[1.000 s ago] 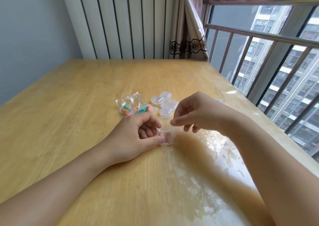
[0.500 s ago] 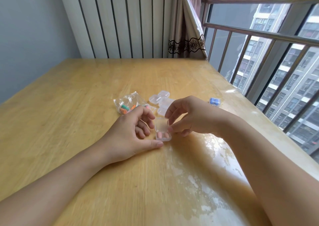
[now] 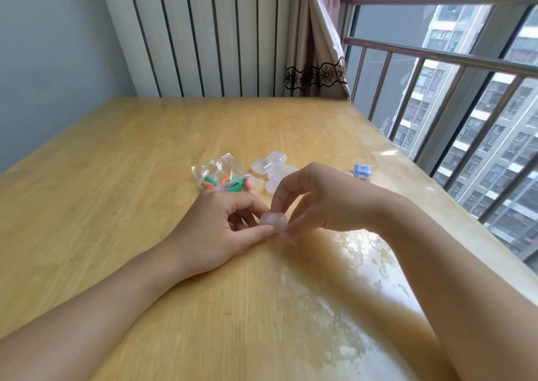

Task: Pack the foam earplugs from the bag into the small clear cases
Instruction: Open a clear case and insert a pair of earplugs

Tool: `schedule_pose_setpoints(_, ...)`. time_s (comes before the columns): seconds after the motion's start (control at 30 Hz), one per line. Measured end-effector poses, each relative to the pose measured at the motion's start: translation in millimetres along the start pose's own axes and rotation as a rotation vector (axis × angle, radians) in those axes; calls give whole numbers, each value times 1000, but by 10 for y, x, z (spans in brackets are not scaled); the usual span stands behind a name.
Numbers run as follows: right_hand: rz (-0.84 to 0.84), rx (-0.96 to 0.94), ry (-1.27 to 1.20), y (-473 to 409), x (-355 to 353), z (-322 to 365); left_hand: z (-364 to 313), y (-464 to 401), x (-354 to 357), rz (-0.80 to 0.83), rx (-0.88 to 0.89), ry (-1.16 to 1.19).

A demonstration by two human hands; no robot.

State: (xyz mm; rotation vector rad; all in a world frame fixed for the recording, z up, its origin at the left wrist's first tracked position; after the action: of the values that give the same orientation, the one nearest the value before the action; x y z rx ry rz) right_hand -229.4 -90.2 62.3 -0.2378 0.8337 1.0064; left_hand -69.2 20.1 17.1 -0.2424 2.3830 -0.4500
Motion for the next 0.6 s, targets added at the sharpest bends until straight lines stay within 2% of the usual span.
schedule_pose_setpoints(0.1,-128,-76,36,-32,15,37,-7,-11,-14,-80,37,11)
schedule_pose_setpoints(0.23,-182,-126,1,-39,-11,27,-3,-19,-20,-128,98,-5)
schedule_pose_setpoints(0.33,-102,-100,-85,-49,-33,-20,-14,-21,-27,-151,159,-4)
schedule_pose_setpoints(0.4,27,-70,-252,-42,-54,-67,-49,-21,-33,-178,212,-11)
schedule_pose_setpoints(0.47,85,-67,-386,-47,-74,-85,-62,-29,-46,-215,240,-21)
schedule_pose_setpoints(0.53,50,-73,-365,-71,-61,-91,-42,-31,-44,-229,239,-36)
schedule_pose_setpoints(0.6,-10,-56,-234,-104,-53,-127,-10,-30,-41,-230,221,-95)
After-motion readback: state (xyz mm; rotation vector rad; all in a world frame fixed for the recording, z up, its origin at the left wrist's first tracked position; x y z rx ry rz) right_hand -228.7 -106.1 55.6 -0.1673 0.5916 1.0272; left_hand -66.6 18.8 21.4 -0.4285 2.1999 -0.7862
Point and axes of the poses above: each hand's wrist, its own y-axis away from the middle knuckle, its own x-axis out of the palm, z = x × y, the point moved 2 cm from there along -y, towards the middle knuckle, and after that the axes turned 4 degrees about x, right-handed, at the moved point
